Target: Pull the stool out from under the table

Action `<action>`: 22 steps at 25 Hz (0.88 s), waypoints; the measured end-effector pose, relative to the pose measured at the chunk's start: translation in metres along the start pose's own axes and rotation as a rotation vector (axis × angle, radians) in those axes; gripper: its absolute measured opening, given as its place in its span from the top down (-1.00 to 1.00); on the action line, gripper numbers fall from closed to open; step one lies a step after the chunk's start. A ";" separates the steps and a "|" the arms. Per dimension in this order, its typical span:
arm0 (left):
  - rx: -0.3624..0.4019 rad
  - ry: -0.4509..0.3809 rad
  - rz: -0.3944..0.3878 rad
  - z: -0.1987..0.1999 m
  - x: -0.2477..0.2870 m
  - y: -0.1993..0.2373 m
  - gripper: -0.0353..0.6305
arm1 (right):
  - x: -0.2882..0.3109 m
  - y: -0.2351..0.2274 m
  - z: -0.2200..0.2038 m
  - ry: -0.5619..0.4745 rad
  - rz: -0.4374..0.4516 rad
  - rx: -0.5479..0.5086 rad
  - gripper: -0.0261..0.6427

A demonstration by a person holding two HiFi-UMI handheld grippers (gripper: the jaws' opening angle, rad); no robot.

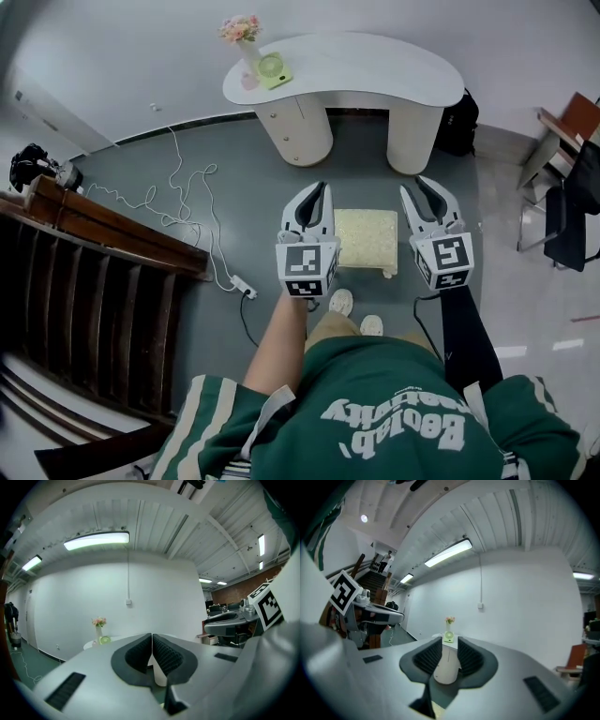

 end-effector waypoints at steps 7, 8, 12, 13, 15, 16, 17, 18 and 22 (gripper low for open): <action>0.002 -0.031 0.010 0.009 -0.004 0.000 0.88 | -0.009 -0.007 0.010 -0.044 0.030 0.024 0.91; 0.006 -0.034 0.011 0.011 -0.003 0.000 0.88 | -0.009 -0.008 0.011 -0.046 0.032 0.013 0.91; 0.021 -0.041 0.015 0.015 -0.002 0.002 0.88 | -0.009 -0.010 0.015 -0.047 0.027 -0.033 0.91; 0.021 -0.042 0.017 0.015 -0.002 0.003 0.88 | -0.009 -0.011 0.016 -0.050 0.020 -0.035 0.91; 0.020 -0.044 0.020 0.016 0.000 0.005 0.88 | -0.007 -0.013 0.018 -0.056 0.007 -0.036 0.91; 0.022 -0.045 0.020 0.016 0.000 0.006 0.88 | -0.007 -0.014 0.019 -0.059 0.002 -0.036 0.91; 0.024 -0.046 0.019 0.016 0.001 0.006 0.88 | -0.007 -0.014 0.020 -0.060 -0.001 -0.036 0.91; 0.026 -0.047 0.018 0.016 0.001 0.006 0.88 | -0.007 -0.014 0.021 -0.062 -0.003 -0.037 0.91; 0.027 -0.049 0.012 0.016 0.004 0.006 0.88 | -0.006 -0.015 0.021 -0.060 -0.008 -0.047 0.91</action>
Point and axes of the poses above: the fingertips, and each gripper's own axes: x forward along the fingers, y to its left, z out of its top, the point moved 5 cm from there along -x, backward along the fingers, and after that the axes turned 10 degrees about x, right-handed, at the moved point
